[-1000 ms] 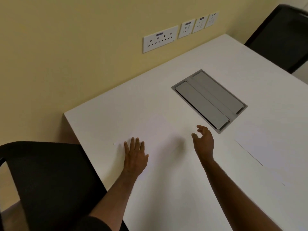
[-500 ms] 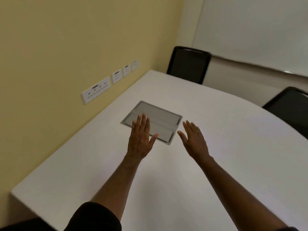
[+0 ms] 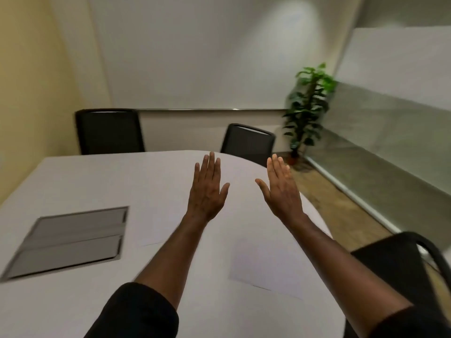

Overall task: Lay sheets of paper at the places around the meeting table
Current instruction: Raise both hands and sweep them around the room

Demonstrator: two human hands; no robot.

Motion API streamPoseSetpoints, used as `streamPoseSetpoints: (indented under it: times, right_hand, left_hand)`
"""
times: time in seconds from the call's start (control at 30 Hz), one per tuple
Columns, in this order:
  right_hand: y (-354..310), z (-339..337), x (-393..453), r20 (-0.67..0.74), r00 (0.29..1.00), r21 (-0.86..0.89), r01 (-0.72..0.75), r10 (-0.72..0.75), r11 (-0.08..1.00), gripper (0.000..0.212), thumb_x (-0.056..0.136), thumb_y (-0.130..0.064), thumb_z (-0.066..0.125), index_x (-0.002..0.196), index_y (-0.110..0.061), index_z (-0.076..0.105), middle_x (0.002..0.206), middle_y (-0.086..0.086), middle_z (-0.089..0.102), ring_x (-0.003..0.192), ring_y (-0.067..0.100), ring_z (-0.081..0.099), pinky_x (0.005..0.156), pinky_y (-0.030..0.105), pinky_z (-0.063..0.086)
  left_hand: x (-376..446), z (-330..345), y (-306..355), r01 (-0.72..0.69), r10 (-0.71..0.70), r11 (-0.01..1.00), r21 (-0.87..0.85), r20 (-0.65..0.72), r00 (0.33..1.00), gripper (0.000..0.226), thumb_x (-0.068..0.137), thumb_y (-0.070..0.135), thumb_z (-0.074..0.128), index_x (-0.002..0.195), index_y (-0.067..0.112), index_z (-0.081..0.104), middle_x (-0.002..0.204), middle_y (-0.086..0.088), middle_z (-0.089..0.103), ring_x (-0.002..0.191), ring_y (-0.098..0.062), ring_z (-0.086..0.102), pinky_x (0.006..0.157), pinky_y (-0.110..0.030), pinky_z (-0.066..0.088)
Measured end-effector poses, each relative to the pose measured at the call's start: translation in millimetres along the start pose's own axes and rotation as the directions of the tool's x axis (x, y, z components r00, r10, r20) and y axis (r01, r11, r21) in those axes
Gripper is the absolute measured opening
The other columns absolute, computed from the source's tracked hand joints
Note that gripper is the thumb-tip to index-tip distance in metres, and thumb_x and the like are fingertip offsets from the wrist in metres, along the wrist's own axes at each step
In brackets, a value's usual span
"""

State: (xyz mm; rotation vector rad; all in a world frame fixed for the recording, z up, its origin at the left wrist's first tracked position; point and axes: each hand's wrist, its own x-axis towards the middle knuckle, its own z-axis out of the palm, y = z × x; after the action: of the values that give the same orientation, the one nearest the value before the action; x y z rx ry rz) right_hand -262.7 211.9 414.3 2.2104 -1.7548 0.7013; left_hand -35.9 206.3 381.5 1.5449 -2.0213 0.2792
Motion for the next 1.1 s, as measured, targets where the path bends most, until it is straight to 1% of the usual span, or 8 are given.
streamPoseSetpoints:
  times: [0.2,0.43,0.5,0.6,0.7,0.87,1.0,1.1]
  right_hand:
    - [161,-76,-55,-0.059,0.982,-0.125,-0.186,0.180,0.975,0.073,0.103,-0.050,0.031,0.157,-0.003,0.018,0.166,0.015,0.015,0.155,0.027,0.011,0.127,0.042,0.010]
    - [335,-146,-132,-0.131,0.954,-0.122,-0.285,0.269,0.951,0.079,0.099,-0.061,0.013,0.158,-0.008,0.011,0.167,0.012,0.009,0.155,0.023,0.007,0.127,0.039,0.006]
    - [384,-168,-151,-0.133,0.952,-0.133,-0.293,0.276,0.947,0.079,0.099,-0.060,0.014,0.158,-0.008,0.012,0.167,0.012,0.011,0.155,0.023,0.008,0.127,0.040,0.008]
    - [447,-196,-172,-0.151,0.946,-0.172,-0.310,0.286,0.935,0.076,0.102,-0.056,0.025,0.157,-0.006,0.015,0.166,0.013,0.014,0.155,0.025,0.010,0.127,0.040,0.008]
    - [487,-213,-181,-0.146,0.947,-0.182,-0.310,0.286,0.933,0.075,0.103,-0.053,0.032,0.158,-0.007,0.013,0.167,0.013,0.013,0.155,0.024,0.008,0.127,0.039,0.006]
    - [561,-233,-176,-0.185,0.941,-0.185,-0.316,0.283,0.930,0.070,0.104,-0.047,0.030,0.158,-0.006,0.013,0.167,0.012,0.011,0.156,0.023,0.006,0.126,0.037,0.002]
    - [607,-228,-154,-0.243,0.925,-0.141,-0.332,0.292,0.933,0.067,0.105,-0.043,0.030,0.158,-0.004,0.014,0.167,0.013,0.012,0.155,0.024,0.007,0.127,0.040,0.006]
    - [645,-213,-127,-0.237,0.936,-0.142,-0.300,0.261,0.943,0.067,0.105,-0.043,0.029,0.158,-0.005,0.014,0.167,0.013,0.010,0.156,0.023,0.005,0.127,0.040,0.006]
  left_hand:
    - [50,35,168,-0.173,0.173,0.984,-0.034,0.011,0.985,0.070,0.100,0.041,0.024,0.157,0.002,0.014,0.166,-0.020,0.004,0.155,-0.032,0.001,0.125,-0.053,0.011]
    - [67,75,362,-0.262,0.263,0.965,-0.016,0.026,0.965,0.070,0.102,0.045,0.017,0.158,0.005,0.004,0.167,-0.018,-0.004,0.155,-0.030,-0.006,0.126,-0.052,0.003]
    - [72,84,413,-0.270,0.270,0.963,-0.009,0.017,0.963,0.070,0.103,0.045,0.018,0.158,0.005,0.002,0.167,-0.017,-0.005,0.155,-0.030,-0.007,0.126,-0.051,0.003]
    - [81,92,481,-0.274,0.275,0.962,-0.011,0.015,0.961,0.070,0.103,0.044,0.019,0.158,0.005,0.002,0.167,-0.018,-0.006,0.155,-0.029,-0.008,0.126,-0.052,0.004]
    - [96,96,523,-0.271,0.271,0.962,-0.027,0.006,0.962,0.070,0.103,0.042,0.023,0.158,0.004,0.000,0.167,-0.018,-0.008,0.155,-0.029,-0.009,0.126,-0.052,0.005]
    - [130,115,595,-0.278,0.280,0.955,-0.101,0.007,0.960,0.071,0.104,0.041,0.026,0.157,0.004,-0.005,0.166,-0.018,-0.012,0.154,-0.028,-0.011,0.127,-0.048,0.004]
    - [160,148,630,-0.255,0.260,0.959,-0.125,0.025,0.965,0.071,0.104,0.038,0.025,0.156,0.004,-0.008,0.165,-0.018,-0.014,0.154,-0.028,-0.012,0.127,-0.048,0.004]
    - [186,184,648,-0.259,0.264,0.959,-0.115,0.034,0.964,0.069,0.104,0.037,0.024,0.156,0.005,-0.008,0.165,-0.017,-0.015,0.154,-0.028,-0.014,0.127,-0.047,0.002]
